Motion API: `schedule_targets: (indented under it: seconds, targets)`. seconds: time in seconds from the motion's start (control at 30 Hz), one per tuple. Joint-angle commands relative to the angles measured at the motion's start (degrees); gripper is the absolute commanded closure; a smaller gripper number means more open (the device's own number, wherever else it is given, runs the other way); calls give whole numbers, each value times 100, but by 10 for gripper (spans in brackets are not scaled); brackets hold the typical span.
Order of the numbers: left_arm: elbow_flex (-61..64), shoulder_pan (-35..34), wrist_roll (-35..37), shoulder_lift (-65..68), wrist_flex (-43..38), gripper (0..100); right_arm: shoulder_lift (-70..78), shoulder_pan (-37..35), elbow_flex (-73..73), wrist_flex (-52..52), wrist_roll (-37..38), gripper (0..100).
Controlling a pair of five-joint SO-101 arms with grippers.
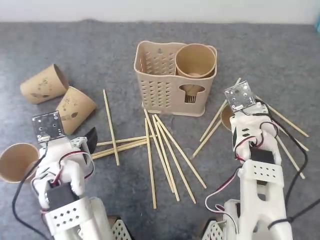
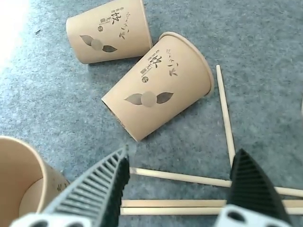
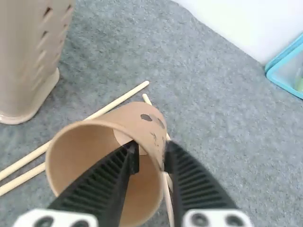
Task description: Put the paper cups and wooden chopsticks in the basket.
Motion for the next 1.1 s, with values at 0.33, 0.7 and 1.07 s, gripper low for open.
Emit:
schedule_targets:
  seconds: [0.33,0.7,1.07]
  targets:
    - [4,-53,-44,-62,-132,674,1543,391,-2822,2378,-1011,991]
    - [4,-53,-44,-62,-132,674,2501,426,-5960,4945,-2127,991]
    - [75,-26,-44,-62,-158,674,2536,409,-9292,6888,-3930,991]
